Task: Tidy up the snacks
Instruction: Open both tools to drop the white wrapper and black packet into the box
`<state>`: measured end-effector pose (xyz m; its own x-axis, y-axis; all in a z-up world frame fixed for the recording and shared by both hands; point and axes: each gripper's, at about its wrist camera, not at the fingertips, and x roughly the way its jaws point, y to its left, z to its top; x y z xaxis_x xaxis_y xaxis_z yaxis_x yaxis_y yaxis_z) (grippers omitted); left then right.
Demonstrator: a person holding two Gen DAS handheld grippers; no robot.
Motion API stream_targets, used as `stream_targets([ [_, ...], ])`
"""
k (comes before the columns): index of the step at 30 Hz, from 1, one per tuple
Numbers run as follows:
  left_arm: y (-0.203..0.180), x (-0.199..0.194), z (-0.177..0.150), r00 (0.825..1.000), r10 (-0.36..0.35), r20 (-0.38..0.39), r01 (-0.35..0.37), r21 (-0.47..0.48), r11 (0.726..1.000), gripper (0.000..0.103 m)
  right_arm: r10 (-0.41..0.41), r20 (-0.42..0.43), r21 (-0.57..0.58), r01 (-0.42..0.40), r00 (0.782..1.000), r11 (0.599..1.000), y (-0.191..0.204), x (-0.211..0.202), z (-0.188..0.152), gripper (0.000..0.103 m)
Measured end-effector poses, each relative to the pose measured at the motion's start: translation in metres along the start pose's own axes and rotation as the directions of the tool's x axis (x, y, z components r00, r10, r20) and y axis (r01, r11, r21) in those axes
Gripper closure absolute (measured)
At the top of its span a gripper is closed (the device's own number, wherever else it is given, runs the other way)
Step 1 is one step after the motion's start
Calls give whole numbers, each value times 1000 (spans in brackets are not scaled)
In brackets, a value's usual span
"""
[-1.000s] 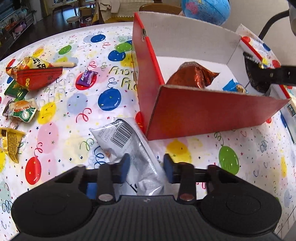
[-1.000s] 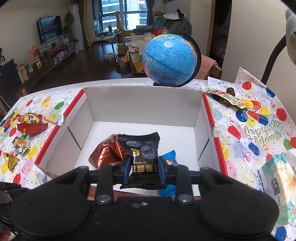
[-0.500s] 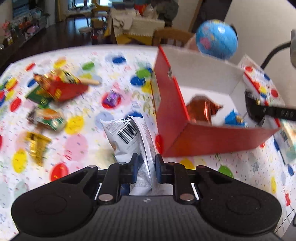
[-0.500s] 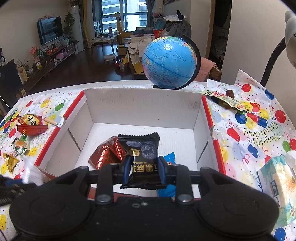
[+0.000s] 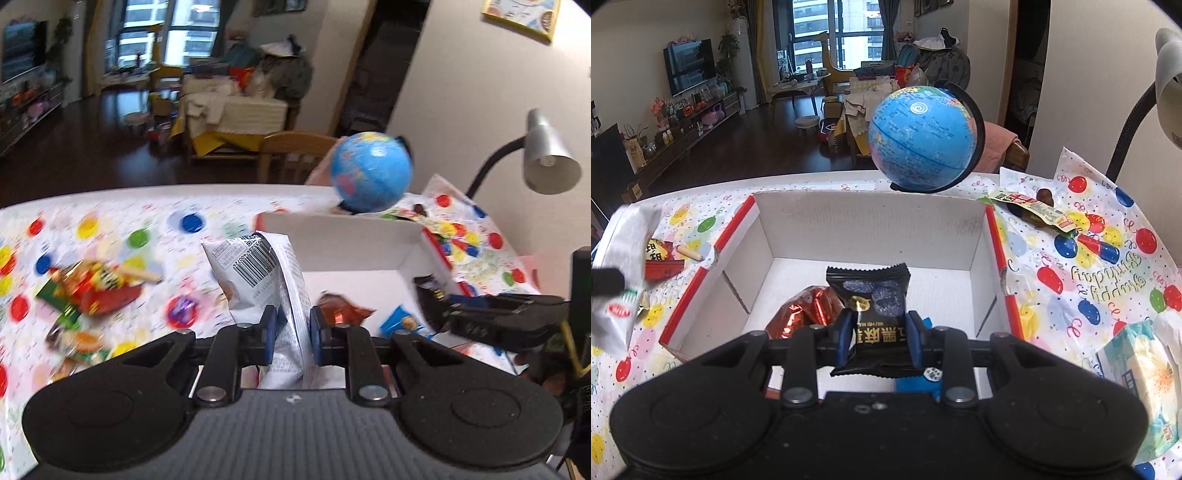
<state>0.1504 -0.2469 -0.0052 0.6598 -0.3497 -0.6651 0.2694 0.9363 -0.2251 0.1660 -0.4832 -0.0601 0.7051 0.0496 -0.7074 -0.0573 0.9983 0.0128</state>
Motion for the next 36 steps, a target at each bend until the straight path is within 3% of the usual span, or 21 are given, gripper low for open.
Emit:
stream_targets([
  [11, -37, 56, 25, 997, -66, -48, 71, 106, 992, 85, -31, -21, 18, 31, 999, 999, -21, 3, 2, 74],
  [22, -44, 109, 14, 989, 0, -151, 30, 194, 981, 84, -16, -67, 31, 18, 998, 999, -14, 19, -2, 73],
  [31, -45, 122, 2, 979, 8, -202, 38, 224, 974, 82, -7, -97, 37, 10, 995, 999, -8, 27, -5, 70],
  [33, -44, 120, 1, 982, 12, -190, 31, 224, 974, 72, -6, -99, 38, 10, 995, 999, -7, 26, -5, 69],
  [35, -44, 116, 2, 983, -5, -183, 45, 215, 976, 34, -9, -97, 41, 13, 995, 999, -7, 24, -6, 68],
  [36, -44, 113, 3, 985, -12, -172, 50, 216, 975, 29, -5, -95, 43, 9, 996, 999, -7, 23, -6, 67],
])
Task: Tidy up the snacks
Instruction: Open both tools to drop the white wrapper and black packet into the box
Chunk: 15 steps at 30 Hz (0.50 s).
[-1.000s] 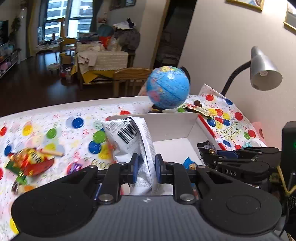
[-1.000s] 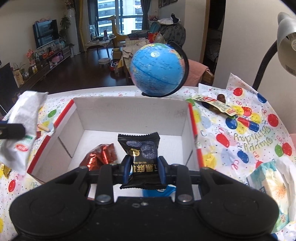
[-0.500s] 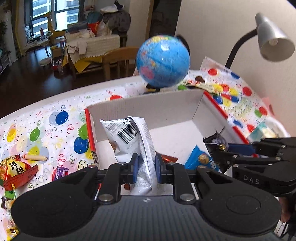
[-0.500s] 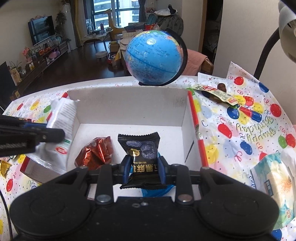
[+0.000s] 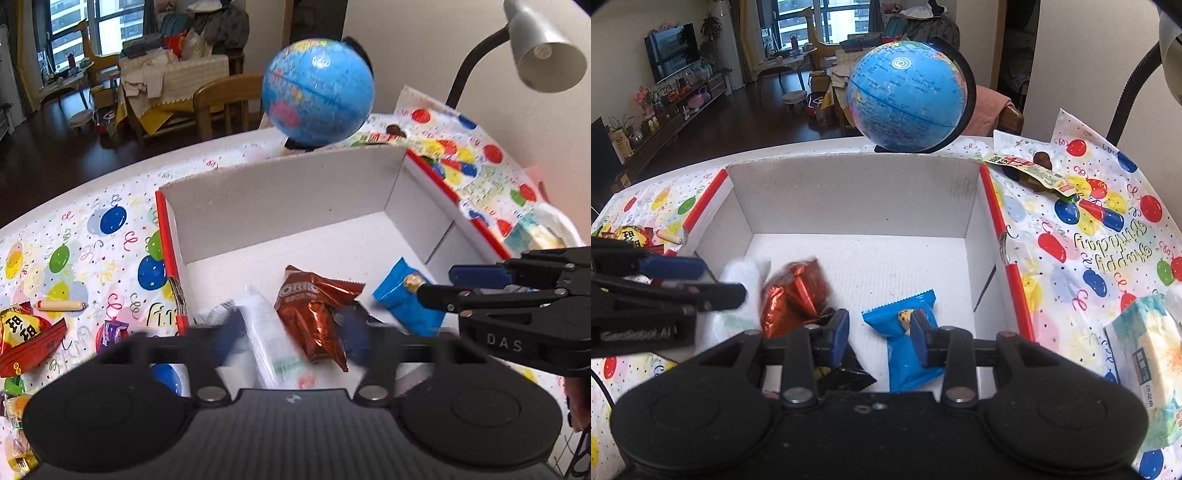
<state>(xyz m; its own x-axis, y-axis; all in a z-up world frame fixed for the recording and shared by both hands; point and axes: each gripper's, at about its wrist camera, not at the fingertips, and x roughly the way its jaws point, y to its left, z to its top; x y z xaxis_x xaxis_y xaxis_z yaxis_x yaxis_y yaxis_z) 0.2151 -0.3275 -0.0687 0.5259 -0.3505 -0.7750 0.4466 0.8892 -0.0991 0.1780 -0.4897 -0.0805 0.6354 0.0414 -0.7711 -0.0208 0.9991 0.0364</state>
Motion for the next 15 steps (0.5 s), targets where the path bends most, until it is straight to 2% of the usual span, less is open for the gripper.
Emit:
stream_targets([
  [5, 2, -17, -2, 999, -12, 42, 12, -5, 1000, 29, -2, 23, 3, 2, 1000, 1000, 1, -14, -2, 59],
  [9, 6, -34, -6, 997, -23, 71, 24, -15, 1000, 29, -2, 64, -3, 2, 998, 1000, 7, -31, -2, 42],
  [15, 18, -65, -15, 993, -22, 120, 26, -33, 999, 29, 15, 111, -13, -14, 994, 1000, 27, -56, 1, 30],
])
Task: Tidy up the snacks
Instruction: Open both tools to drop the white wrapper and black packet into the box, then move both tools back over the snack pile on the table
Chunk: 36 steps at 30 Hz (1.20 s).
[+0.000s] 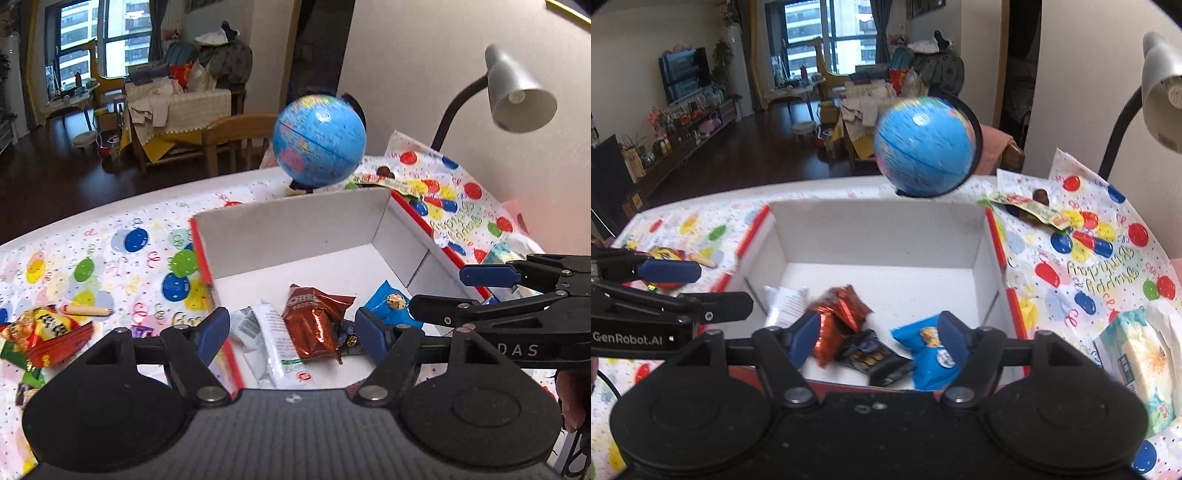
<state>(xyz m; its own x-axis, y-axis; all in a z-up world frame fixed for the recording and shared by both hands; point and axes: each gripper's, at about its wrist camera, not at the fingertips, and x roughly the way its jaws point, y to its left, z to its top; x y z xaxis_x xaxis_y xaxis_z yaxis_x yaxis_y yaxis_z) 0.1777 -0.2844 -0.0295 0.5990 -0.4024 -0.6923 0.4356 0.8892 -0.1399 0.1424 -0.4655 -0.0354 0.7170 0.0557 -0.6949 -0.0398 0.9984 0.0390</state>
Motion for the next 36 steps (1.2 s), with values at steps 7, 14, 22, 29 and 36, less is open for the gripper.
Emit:
stream_targets([
  [7, 31, -39, -11, 999, 16, 45, -15, -27, 1000, 28, 42, 47, -20, -41, 998, 999, 36, -20, 6, 17],
  [14, 74, -76, -28, 995, 70, 77, -65, -67, 996, 17, 95, 61, -48, -92, 994, 995, 78, -22, 9, 10],
  [22, 127, -111, -49, 985, 142, 98, -131, -111, 985, 9, 145, 60, -63, -141, 988, 988, 127, -21, 5, 3],
  [29, 174, -130, -73, 978, 189, 85, -173, -165, 971, 4, 161, 33, -73, -159, 986, 985, 170, -11, -3, 0],
  [36, 207, -133, -111, 974, 221, 50, -209, -184, 961, 4, 165, 2, -81, -164, 986, 983, 200, 1, -11, 0],
])
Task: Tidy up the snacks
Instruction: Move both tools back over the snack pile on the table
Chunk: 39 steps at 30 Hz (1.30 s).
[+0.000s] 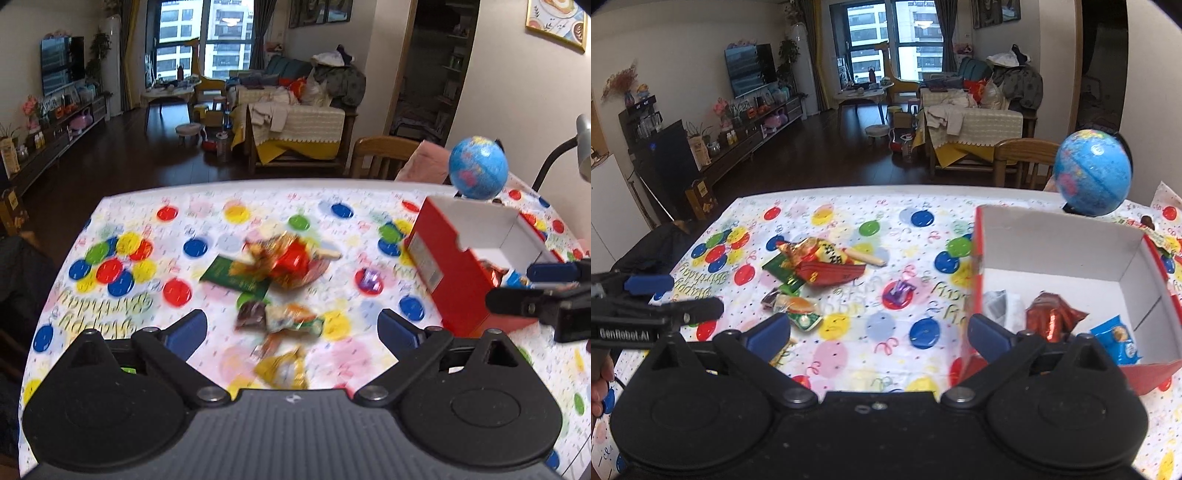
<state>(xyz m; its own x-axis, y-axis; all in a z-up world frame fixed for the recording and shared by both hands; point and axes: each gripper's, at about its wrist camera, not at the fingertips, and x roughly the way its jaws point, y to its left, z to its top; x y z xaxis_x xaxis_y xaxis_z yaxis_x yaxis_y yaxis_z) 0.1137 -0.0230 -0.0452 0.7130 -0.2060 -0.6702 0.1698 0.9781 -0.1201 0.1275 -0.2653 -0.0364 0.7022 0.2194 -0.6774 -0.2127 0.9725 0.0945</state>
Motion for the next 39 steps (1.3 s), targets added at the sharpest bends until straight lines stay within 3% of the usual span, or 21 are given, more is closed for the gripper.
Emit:
stream_targets([
  [11, 16, 32, -32, 997, -33, -68, 34, 15, 999, 4, 31, -75, -6, -32, 997, 999, 22, 42, 3, 2],
  [20, 12, 61, -43, 995, -16, -98, 20, 32, 999, 5, 76, -166, -80, -91, 983, 993, 37, 96, 11, 13],
  [23, 10, 71, -44, 994, -16, -112, 20, 34, 999, 16, 104, -198, -106, -127, 975, 986, 45, 115, 13, 21],
  [25, 8, 77, -44, 993, -9, -118, 14, 37, 999, 17, 126, -221, -118, -155, 967, 981, 50, 127, 14, 25],
  [29, 6, 88, -45, 990, -10, -138, 16, 42, 999, 37, 171, -262, -144, -214, 950, 966, 63, 149, 15, 29],
  [39, 4, 105, -48, 986, 5, -169, 2, 41, 999, 52, 188, -311, -201, -258, 931, 945, 81, 189, 15, 36],
])
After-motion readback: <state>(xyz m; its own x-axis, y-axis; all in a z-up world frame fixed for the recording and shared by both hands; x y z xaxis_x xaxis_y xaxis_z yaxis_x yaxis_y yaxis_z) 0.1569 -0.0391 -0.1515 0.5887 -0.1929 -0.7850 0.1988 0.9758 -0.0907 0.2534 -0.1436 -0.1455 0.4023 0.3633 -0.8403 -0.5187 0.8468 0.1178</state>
